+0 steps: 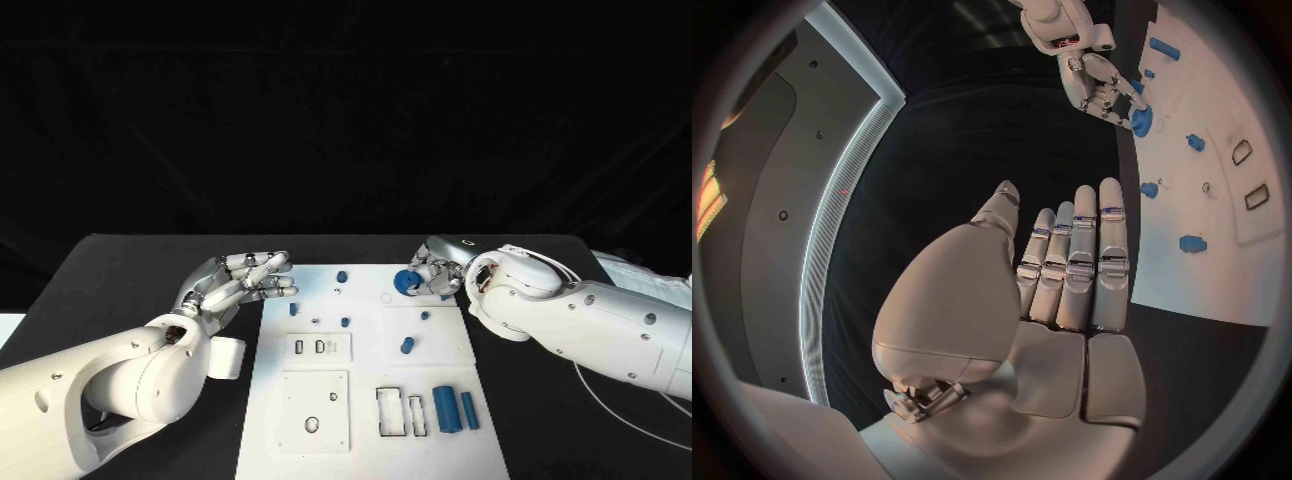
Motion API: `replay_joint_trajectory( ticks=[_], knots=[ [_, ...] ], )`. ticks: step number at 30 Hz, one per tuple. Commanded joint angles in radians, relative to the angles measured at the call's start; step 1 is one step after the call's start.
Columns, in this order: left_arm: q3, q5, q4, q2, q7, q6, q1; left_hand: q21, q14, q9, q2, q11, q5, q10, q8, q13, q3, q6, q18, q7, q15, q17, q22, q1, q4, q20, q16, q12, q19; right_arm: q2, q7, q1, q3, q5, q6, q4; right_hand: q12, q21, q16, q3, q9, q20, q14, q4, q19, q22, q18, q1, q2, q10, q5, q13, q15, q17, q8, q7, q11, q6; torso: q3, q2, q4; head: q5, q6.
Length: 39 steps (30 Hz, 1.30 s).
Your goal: Assemble the parts on the task board
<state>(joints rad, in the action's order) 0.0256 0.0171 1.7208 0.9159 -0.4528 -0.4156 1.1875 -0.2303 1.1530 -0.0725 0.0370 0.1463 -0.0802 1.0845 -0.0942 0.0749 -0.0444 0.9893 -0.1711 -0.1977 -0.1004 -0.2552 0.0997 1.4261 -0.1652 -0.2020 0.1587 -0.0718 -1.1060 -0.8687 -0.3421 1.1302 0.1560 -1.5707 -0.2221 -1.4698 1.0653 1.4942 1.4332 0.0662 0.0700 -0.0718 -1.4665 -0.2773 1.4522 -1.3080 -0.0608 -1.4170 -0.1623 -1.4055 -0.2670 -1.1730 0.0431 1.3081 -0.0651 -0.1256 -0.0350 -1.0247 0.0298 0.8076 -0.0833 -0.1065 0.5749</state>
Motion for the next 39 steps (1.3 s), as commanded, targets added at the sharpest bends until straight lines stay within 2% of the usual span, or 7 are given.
replay_joint_trajectory(
  ticks=[1,14,18,20,30,34,39],
  knots=[
    [-0.001,0.002,0.001,-0.002,-0.004,0.019,0.001,0.004,-0.008,0.001,-0.003,0.005,0.004,-0.001,0.004,-0.001,0.003,-0.003,-0.009,-0.002,0.000,-0.001,-0.001,-0.007,0.004,-0.001,-0.005,0.004,-0.007,0.007,-0.008,-0.001,0.000,-0.002,0.033,0.009,0.009,0.005,0.005,0.004,0.001,-0.002,-0.063,-0.004,0.008,-0.075,0.020,0.001,0.010,-0.010,-0.005,-0.009,-0.007,0.024,-0.007,0.000,-0.001,-0.007,0.0000,0.001,-0.0003,0.000,0.001],
    [-0.001,0.002,0.000,-0.002,-0.003,0.020,0.001,0.005,-0.008,0.001,-0.003,0.005,0.004,-0.002,0.005,-0.001,0.004,-0.003,-0.009,-0.002,0.000,-0.002,-0.001,-0.007,0.005,-0.001,-0.006,0.005,-0.007,0.020,-0.014,-0.009,0.000,-0.015,0.045,0.021,0.052,0.013,0.017,0.016,0.006,0.001,-0.065,0.010,0.018,-0.093,0.023,-0.005,0.031,-0.019,-0.002,-0.055,-0.002,0.045,-0.021,0.008,0.006,-0.048,0.0000,0.001,-0.0001,0.000,0.006],
    [-0.001,0.002,0.000,-0.002,-0.003,0.021,0.001,0.005,-0.008,0.001,-0.003,0.005,0.004,-0.002,0.005,-0.001,0.004,-0.003,-0.009,-0.002,0.000,-0.002,-0.001,-0.007,0.005,-0.001,-0.006,0.005,-0.007,0.018,-0.014,-0.017,0.000,-0.081,-0.001,0.007,0.087,0.020,0.025,0.060,0.017,0.009,-0.067,0.044,0.028,-0.112,0.027,-0.057,0.059,-0.031,0.066,-0.088,0.010,0.059,-0.044,0.025,0.021,-0.102,-0.0002,0.001,-0.0001,-0.001,0.006],
    [-0.001,0.002,0.000,-0.002,-0.003,0.021,0.001,0.005,-0.008,0.001,-0.003,0.005,0.004,-0.002,0.005,-0.001,0.004,-0.003,-0.009,-0.002,0.000,-0.002,-0.001,-0.007,0.005,-0.001,-0.006,0.005,-0.007,0.018,-0.009,-0.020,0.000,-0.108,-0.031,-0.001,0.099,0.024,0.029,0.080,0.021,0.013,-0.068,0.056,0.033,-0.121,0.029,-0.073,0.066,-0.035,0.073,-0.099,0.014,0.065,-0.052,0.032,0.027,-0.120,0.0000,0.001,-0.0002,-0.001,0.005],
    [-0.001,0.002,0.000,-0.003,-0.003,0.022,0.001,0.005,-0.008,0.001,-0.004,0.005,0.004,-0.002,0.006,-0.001,0.004,-0.003,-0.009,-0.002,0.000,-0.003,-0.001,-0.007,0.006,-0.001,-0.006,0.005,-0.008,0.024,0.017,-0.028,0.000,-0.171,-0.151,-0.071,0.110,0.030,0.033,0.133,0.026,0.022,-0.069,0.073,0.041,-0.136,0.032,-0.072,0.065,-0.041,0.048,-0.115,0.021,0.075,-0.053,0.040,0.034,-0.140,0.0004,0.001,-0.0018,0.001,0.000],
    [-0.001,0.002,0.000,-0.003,-0.003,0.022,0.001,0.006,-0.008,0.001,-0.004,0.005,0.004,-0.002,0.006,-0.001,0.004,-0.004,-0.009,-0.002,0.000,-0.003,-0.002,-0.006,0.007,-0.001,-0.007,0.005,-0.008,0.037,0.014,-0.028,0.000,-0.176,-0.164,-0.099,0.107,0.030,0.033,0.141,0.025,0.023,-0.069,0.072,0.041,-0.137,0.033,-0.064,0.062,-0.041,0.043,-0.114,0.021,0.075,-0.050,0.039,0.033,-0.139,0.0009,0.001,-0.0012,-0.006,-0.003],
    [-0.001,0.002,0.001,-0.003,-0.002,0.022,0.001,0.006,-0.008,0.001,-0.005,0.005,0.004,-0.002,0.006,-0.001,0.004,-0.004,-0.009,-0.002,0.000,-0.003,-0.002,-0.006,0.007,-0.001,-0.007,0.005,-0.008,0.075,0.004,-0.027,0.000,-0.178,-0.162,-0.116,0.094,0.030,0.030,0.152,0.024,0.022,-0.068,0.069,0.040,-0.134,0.032,-0.049,0.055,-0.036,0.044,-0.108,0.019,0.069,-0.042,0.036,0.031,-0.133,0.0005,0.002,-0.0021,-0.001,-0.001]
  ],
)
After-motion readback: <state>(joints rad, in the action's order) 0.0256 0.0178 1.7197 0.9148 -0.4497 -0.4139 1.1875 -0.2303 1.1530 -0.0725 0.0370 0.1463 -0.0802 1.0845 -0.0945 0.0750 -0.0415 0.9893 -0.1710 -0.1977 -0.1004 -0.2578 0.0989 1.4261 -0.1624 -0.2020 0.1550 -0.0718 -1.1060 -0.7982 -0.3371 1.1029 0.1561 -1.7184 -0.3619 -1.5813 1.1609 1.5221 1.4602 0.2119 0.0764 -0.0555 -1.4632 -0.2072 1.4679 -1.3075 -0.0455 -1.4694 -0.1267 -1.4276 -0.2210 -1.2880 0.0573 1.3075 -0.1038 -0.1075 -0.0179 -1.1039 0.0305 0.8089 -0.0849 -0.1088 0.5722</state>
